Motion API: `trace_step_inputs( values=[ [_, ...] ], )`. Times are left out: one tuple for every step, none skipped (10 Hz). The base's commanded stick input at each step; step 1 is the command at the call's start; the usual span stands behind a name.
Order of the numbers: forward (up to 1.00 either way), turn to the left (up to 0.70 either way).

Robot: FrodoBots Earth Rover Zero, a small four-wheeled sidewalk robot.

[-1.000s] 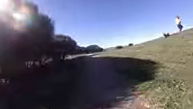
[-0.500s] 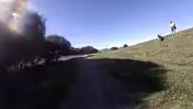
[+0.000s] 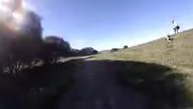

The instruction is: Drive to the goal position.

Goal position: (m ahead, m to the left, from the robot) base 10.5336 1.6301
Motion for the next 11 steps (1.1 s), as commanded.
trace_step_inputs(
  values=[
    [1.0, 0.0],
    [1.0, 0.0],
    [1.0, 0.0],
    [1.0, 0.0],
    [1.0, 0.0],
    [1.0, 0.0],
    [1.0, 0.0],
    [1.0, 0.0],
    [1.0, 0.0],
    [1.0, 0.32],
    [1.0, 0.34]
  ],
)
